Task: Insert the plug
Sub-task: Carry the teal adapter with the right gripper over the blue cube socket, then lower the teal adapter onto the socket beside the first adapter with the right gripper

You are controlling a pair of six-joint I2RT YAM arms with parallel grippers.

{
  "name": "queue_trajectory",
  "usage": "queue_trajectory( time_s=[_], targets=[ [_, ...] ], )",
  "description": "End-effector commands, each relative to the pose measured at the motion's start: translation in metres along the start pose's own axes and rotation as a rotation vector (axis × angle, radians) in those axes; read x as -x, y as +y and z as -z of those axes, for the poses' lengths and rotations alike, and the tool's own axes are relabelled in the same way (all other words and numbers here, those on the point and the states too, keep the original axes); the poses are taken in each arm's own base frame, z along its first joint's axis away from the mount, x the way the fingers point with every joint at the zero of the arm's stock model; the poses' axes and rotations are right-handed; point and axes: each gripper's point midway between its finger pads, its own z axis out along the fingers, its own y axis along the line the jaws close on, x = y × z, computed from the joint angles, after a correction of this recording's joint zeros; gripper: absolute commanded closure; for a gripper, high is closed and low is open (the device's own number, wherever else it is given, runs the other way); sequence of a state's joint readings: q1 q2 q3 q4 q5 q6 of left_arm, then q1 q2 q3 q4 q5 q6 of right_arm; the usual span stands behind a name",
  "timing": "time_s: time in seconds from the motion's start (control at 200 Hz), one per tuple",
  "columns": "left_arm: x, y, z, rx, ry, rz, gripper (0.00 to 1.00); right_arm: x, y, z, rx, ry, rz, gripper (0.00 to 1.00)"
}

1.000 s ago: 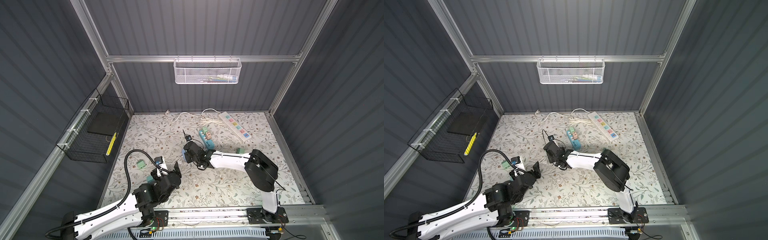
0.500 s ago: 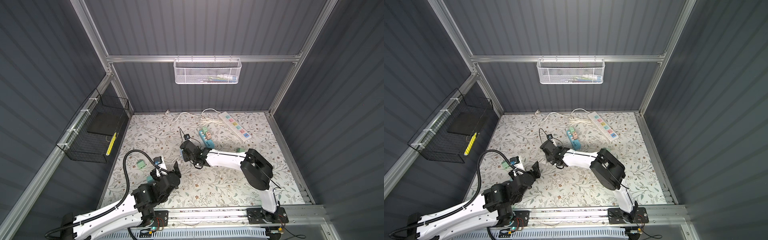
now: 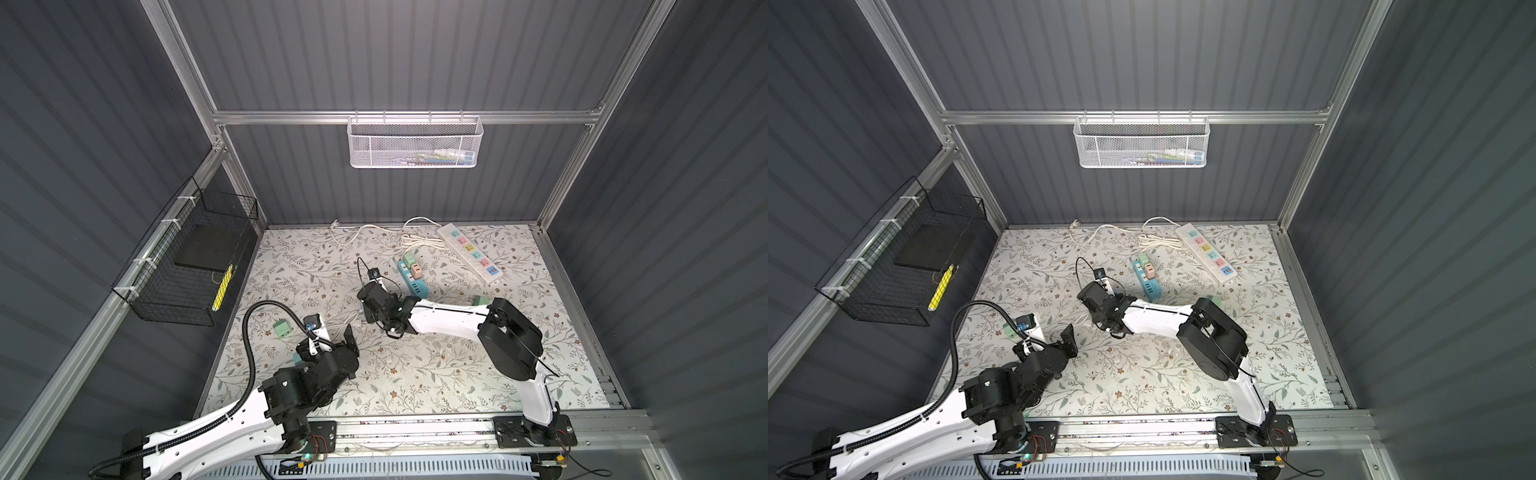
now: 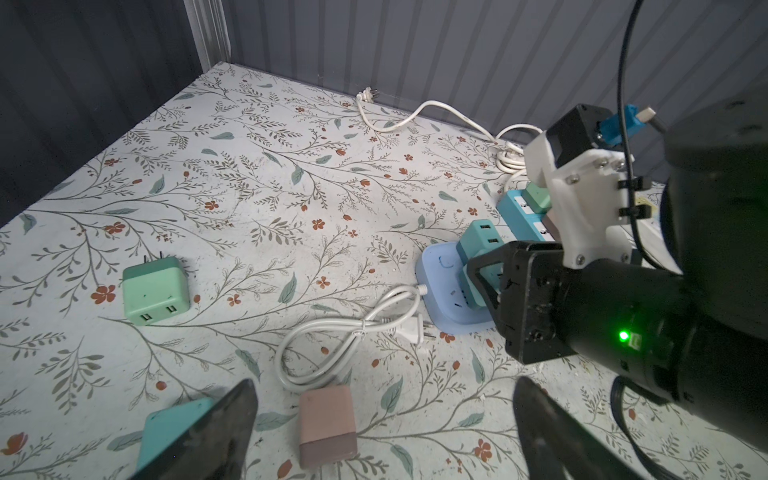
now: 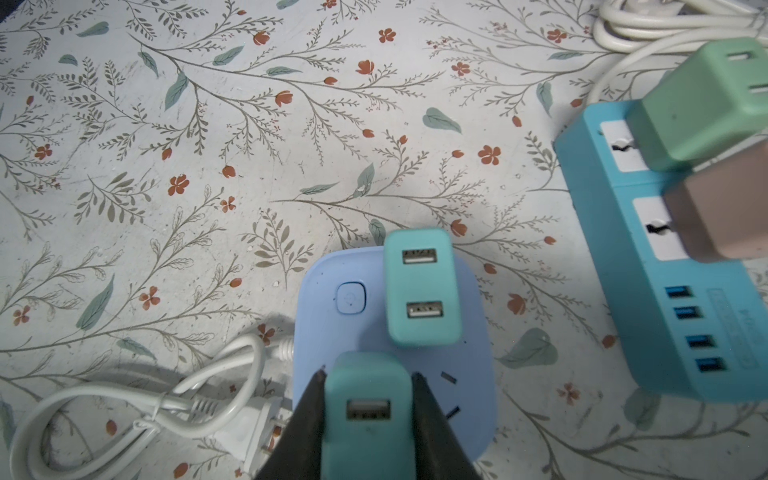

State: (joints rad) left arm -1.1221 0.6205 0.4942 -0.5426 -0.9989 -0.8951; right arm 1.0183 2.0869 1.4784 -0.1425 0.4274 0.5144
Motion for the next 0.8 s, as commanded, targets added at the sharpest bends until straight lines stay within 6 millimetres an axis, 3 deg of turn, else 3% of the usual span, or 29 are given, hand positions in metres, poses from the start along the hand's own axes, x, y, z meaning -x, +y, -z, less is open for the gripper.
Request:
queue_trajectory(
  time_s=[0.0, 0.145, 0.49, 0.795],
  targets=[
    [0.01, 0.002, 0.004, 0.004, -0.019, 0.023, 0.04, -0.098, -0.025, -0.02, -0.084, 0.268, 0.106, 0.85],
    [0.008, 0.002, 0.003, 0.009, -0.008, 0.014, 0.04, -0.108, -0.024, -0.019, -0.059, 0.281, 0.129, 0.85],
    [0.012, 0.012, 0.007, 0.029, -0.017, 0.024, 0.04, -0.088, -0.042, 0.0, -0.084, 0.235, 0.139, 0.85],
    [0.016, 0.014, 0.009, 0.041, -0.027, 0.015, 0.03, -0.085, -0.063, 0.005, -0.125, 0.23, 0.135, 0.85]
  ],
)
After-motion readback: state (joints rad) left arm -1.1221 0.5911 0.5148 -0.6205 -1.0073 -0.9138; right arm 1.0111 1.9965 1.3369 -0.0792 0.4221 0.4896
